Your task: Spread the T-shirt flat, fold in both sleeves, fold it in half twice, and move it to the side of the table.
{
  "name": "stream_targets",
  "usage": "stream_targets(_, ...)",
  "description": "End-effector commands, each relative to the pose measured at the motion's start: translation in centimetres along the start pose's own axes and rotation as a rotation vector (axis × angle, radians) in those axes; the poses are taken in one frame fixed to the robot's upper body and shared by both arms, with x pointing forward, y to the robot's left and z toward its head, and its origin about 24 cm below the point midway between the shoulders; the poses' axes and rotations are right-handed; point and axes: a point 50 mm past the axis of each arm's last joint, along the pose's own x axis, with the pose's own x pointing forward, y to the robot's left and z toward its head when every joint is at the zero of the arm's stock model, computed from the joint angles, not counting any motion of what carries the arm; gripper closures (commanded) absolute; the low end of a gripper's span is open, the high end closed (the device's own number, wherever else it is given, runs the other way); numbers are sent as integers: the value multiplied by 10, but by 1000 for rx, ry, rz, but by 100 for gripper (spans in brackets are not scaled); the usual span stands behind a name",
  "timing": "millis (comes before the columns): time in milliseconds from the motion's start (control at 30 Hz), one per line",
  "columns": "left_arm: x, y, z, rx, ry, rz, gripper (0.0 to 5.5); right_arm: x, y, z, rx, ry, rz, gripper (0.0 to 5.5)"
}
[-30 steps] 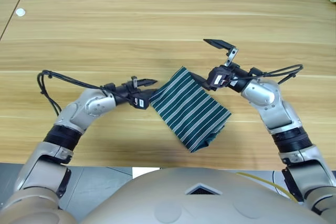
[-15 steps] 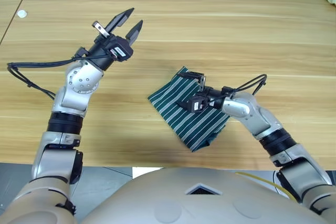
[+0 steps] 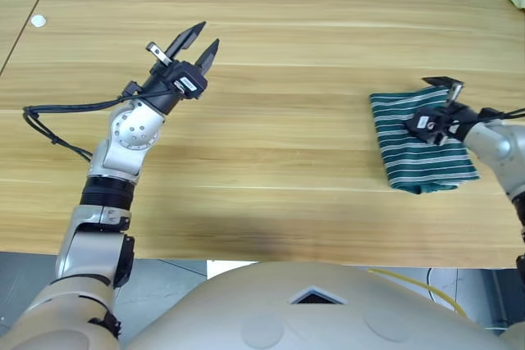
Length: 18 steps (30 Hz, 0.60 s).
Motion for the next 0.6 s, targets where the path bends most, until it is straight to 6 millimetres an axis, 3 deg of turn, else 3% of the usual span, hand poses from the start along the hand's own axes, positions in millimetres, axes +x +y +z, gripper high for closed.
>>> stream_targets(33, 4, -2, 0, 14, -2, -1, 393, -11, 35, -39, 4, 190, 187, 12)
stream_targets(200, 4, -5, -1, 12, 1, -9, 393, -20, 24, -55, 13, 232, 155, 12)
stream_targets(267, 4, -7, -1, -4, -1, -12, 393, -22, 14, -50, 14, 173, 105, 12)
stream_targets(367, 3, -9, -1, -49, -8, -19, 393, -24, -18, -28, 35, -19, -84, 12)
stream_targets(500, 0, -4, 6, -194, -79, -36, 393, -47, -80, 5, 75, -270, -427, 12)
stream_targets(600, 1, 12, 6, -321, -111, -11, 393, -63, -95, 40, 82, -486, -534, 12)
